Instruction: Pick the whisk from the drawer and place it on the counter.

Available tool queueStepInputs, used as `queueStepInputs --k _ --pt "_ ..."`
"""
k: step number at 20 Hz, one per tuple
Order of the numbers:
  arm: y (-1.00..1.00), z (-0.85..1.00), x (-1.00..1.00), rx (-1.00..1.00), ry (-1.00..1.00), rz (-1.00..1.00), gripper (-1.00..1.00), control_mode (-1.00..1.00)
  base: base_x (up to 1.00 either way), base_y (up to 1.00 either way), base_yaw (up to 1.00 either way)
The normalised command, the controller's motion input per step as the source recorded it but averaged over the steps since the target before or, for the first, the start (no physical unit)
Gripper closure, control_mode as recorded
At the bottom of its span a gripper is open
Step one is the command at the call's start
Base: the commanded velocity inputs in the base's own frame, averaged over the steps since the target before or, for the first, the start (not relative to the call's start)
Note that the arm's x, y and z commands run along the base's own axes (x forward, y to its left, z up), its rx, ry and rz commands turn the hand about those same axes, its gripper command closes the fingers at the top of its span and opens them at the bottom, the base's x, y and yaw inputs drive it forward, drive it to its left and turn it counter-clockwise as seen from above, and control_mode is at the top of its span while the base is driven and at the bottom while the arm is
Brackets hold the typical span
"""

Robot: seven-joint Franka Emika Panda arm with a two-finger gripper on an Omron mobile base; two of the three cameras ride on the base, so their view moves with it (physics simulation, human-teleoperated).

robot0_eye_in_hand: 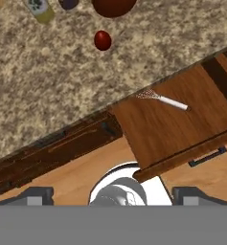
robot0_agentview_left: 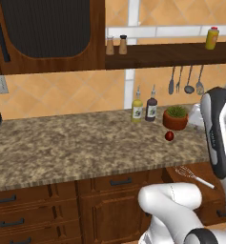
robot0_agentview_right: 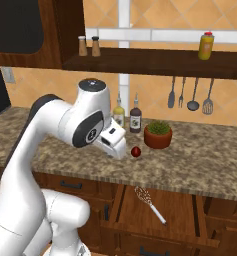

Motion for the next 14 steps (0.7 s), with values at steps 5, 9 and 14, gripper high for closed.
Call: queueStepInputs --k 5,9,14 --pt "-0.86 -0.15 -0.52 0.02 0.08 -0.37 -1.00 -1.00 0.00 0.00 0.00" --pt "-0.99 -0.43 -0.17 0.06 0.16 -0.42 -1.00 -1.00 0.00 0.00 0.00" --pt "-1.00 -0.75 -0.33 0.13 0.12 -0.40 -1.00 -1.00 0.00 0.00 0.00"
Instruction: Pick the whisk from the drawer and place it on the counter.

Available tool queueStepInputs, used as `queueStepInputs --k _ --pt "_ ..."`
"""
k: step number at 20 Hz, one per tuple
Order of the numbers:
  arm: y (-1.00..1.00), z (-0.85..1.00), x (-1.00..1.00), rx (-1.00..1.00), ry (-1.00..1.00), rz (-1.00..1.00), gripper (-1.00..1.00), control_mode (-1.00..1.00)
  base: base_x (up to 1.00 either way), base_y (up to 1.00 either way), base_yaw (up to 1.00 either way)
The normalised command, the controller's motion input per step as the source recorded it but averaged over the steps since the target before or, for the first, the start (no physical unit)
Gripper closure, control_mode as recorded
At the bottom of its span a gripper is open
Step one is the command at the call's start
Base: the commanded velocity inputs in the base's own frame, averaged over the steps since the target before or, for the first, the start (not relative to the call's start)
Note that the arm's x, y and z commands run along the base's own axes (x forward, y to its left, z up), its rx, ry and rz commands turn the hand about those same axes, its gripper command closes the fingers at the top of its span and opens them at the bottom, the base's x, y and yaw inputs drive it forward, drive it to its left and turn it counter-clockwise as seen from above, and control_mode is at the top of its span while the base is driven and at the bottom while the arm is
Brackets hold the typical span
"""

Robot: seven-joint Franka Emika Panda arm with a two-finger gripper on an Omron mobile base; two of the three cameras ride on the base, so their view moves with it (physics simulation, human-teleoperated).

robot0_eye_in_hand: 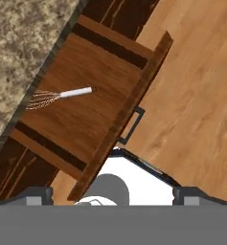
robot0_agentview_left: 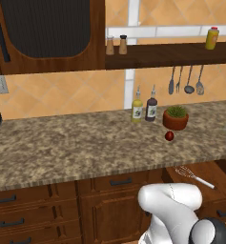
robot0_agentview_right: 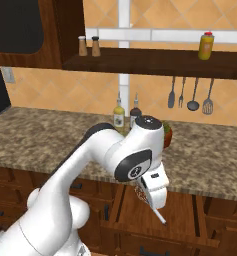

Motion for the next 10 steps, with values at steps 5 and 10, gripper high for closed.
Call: queueStepInputs --k 5,10 --pt "-0.61 -0.93 -0.26 0.18 0.08 -0.25 -1.00 -1.00 0.00 0.00 0.00" --pt "-0.57 -0.85 0.22 0.12 0.18 -0.16 -1.00 -1.00 0.00 0.00 0.00"
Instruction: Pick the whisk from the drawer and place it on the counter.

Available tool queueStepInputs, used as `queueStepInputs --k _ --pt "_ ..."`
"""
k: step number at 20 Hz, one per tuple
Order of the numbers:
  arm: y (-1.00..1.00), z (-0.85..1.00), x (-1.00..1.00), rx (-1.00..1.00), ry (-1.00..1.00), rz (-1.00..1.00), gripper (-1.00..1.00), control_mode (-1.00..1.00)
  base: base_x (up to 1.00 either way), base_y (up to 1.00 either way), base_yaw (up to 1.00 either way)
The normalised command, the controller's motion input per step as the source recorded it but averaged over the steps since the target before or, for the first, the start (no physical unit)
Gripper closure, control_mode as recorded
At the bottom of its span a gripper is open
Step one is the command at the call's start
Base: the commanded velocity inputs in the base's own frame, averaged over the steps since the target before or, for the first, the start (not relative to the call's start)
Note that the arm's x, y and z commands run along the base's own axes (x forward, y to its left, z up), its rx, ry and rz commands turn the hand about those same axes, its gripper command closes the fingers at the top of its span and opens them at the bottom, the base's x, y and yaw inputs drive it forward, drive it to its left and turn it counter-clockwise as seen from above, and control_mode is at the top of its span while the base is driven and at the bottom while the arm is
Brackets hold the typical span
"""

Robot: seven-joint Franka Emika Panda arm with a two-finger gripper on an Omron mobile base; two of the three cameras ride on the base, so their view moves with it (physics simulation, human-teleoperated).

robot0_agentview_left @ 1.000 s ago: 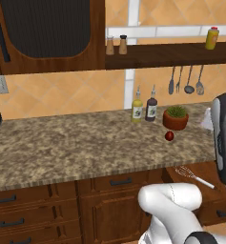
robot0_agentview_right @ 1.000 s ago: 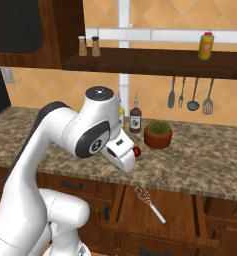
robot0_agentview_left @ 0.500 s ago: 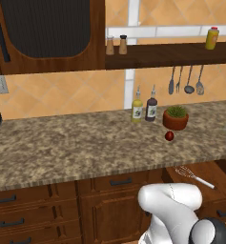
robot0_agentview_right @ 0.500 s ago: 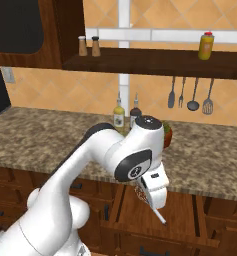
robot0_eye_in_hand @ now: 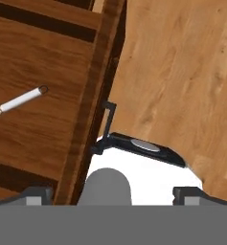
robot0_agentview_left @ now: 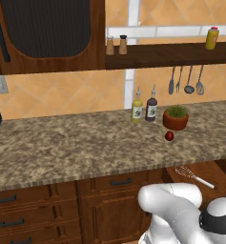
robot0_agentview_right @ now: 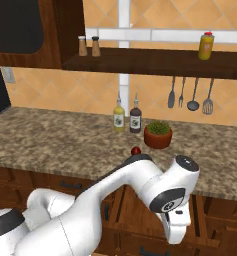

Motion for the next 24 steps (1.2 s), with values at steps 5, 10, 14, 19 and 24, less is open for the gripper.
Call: queueStepInputs --k 5,10,14,19,24 --pt "-0.09 -0.71 0.52 0.02 0.11 0.01 -1.00 -1.00 0.00 0.00 0.00" --pt "-0.25 -0.81 0.15 0.01 0.02 0.00 -1.00 -1.00 0.00 0.00 0.00" --pt "-0.05 -0.52 0.47 0.00 0.00 0.00 -1.00 -1.00 0.00 0.00 0.00" --pt "-0.18 -0.63 0.28 0.00 0.00 0.01 -1.00 -1.00 0.00 0.00 0.00" --pt "-0.10 -0.29 0.01 0.00 0.03 0.03 -1.00 -1.00 0.00 0.00 0.00"
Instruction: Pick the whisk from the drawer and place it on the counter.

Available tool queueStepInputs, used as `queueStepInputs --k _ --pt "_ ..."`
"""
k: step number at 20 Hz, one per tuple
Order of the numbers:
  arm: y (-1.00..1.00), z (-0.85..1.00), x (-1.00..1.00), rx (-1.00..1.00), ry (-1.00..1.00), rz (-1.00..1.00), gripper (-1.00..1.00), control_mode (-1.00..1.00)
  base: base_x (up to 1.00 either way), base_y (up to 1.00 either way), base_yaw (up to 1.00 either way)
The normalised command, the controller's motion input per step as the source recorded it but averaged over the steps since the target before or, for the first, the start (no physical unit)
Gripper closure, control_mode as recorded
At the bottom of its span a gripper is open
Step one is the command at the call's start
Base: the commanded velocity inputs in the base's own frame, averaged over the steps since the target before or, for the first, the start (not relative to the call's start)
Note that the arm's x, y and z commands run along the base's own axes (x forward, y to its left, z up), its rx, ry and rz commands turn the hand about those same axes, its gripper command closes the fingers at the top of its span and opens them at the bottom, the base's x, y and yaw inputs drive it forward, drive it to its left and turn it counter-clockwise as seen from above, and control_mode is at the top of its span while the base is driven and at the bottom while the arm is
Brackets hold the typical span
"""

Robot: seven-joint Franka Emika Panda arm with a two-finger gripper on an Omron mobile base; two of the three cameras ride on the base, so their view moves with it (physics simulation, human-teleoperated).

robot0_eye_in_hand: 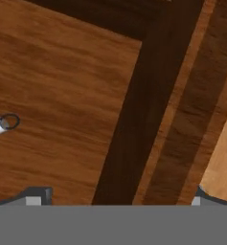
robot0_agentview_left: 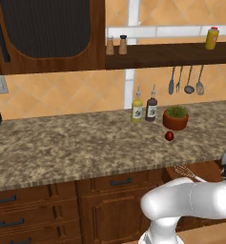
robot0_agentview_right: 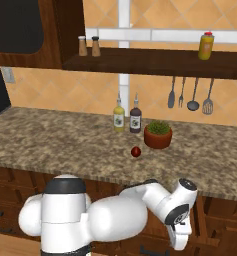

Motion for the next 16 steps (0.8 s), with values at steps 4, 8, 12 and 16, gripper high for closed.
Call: queueStepInputs --k 4,8,12,16 --pt "-0.10 -0.11 -0.76 0.00 0.00 0.00 -1.00 -1.00 0.00 0.00 0.00" --pt "-0.35 -0.12 -1.00 0.00 -0.03 -0.01 -1.00 -1.00 0.00 0.00 0.00" --pt "-0.53 -0.12 -1.00 0.01 -0.09 -0.01 -1.00 -1.00 0.00 0.00 0.00" --pt "-0.36 0.30 -0.96 0.11 -0.24 -0.08 -1.00 -1.00 0.00 0.00 0.00"
